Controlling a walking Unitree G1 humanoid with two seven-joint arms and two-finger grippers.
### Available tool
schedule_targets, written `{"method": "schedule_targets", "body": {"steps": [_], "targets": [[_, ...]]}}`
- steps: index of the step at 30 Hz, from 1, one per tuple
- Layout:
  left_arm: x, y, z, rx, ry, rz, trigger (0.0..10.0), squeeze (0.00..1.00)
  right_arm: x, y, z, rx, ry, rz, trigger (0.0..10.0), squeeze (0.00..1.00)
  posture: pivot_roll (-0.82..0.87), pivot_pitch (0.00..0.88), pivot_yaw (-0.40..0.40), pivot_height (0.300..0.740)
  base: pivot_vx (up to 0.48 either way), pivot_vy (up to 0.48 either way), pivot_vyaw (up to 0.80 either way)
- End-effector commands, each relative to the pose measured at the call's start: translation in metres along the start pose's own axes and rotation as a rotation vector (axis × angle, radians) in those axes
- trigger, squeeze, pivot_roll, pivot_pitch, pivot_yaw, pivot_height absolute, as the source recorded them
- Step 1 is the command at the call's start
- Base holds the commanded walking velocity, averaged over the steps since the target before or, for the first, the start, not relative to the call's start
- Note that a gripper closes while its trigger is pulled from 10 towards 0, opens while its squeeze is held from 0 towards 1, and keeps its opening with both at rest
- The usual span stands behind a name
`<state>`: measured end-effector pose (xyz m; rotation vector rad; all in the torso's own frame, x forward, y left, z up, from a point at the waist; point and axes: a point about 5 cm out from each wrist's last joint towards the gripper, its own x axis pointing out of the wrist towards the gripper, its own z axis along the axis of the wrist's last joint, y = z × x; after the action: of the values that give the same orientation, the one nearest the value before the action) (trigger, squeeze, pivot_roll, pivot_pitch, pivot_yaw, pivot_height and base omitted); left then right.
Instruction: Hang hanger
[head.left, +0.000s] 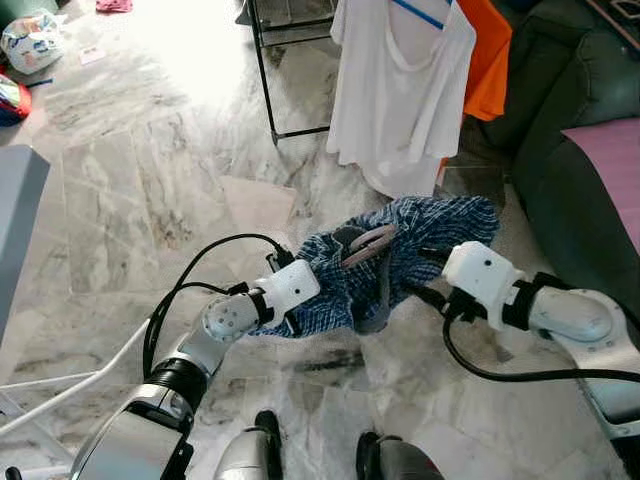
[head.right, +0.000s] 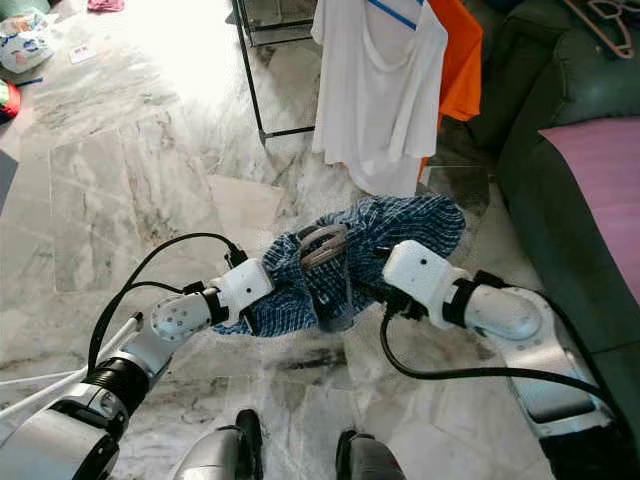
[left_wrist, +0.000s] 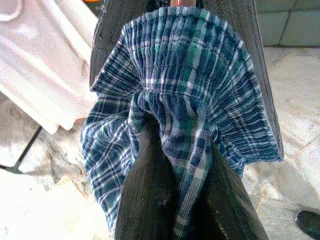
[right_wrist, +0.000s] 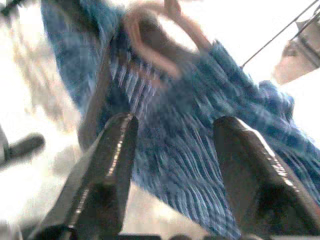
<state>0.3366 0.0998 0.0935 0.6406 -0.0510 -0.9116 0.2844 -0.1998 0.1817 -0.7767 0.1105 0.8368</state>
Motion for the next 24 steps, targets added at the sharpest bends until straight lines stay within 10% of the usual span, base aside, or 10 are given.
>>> {"method": "schedule_targets", "body": {"steps": [1, 10, 18, 20, 21, 24], "targets": [[-0.005, -0.003, -0.005, 0.026, 0.014, -0.032, 0.0, 0.00, -0.008, -0.005, 0.001, -0.029, 0.002, 0.009, 10.0, 1.00, -0.02, 0.289, 0.032, 0.740, 0.000, 0.000, 0.00], [-0.009, 0.002, -0.002, 0.113, 0.003, -0.098, 0.0, 0.00, -0.024, -0.037, -0.011, -0.191, 0.133, -0.036, 10.0, 1.00, -0.02, 0.297, 0.040, 0.740, 0.000, 0.000, 0.00], [-0.008, 0.000, 0.006, 0.141, -0.049, -0.137, 0.0, 0.00, -0.014, -0.032, -0.015, -0.180, 0.121, 0.032, 10.0, 1.00, -0.02, 0.304, 0.045, 0.740, 0.000, 0.000, 0.00], [-0.006, 0.000, 0.010, 0.148, -0.078, -0.147, 0.0, 0.00, -0.009, -0.030, -0.018, -0.142, 0.098, 0.052, 10.0, 0.14, -0.01, 0.304, 0.045, 0.740, 0.000, 0.000, 0.00], [-0.006, 0.000, 0.011, 0.151, -0.084, -0.150, 0.0, 0.00, -0.008, -0.030, -0.019, -0.141, 0.096, 0.059, 10.0, 0.00, -0.01, 0.304, 0.045, 0.740, 0.000, 0.000, 0.00], [-0.004, 0.000, 0.015, 0.158, -0.098, -0.155, 0.0, 0.00, -0.003, -0.031, -0.022, -0.119, 0.083, 0.071, 10.0, 0.00, -0.01, 0.304, 0.045, 0.740, 0.000, 0.000, 0.00]]}}
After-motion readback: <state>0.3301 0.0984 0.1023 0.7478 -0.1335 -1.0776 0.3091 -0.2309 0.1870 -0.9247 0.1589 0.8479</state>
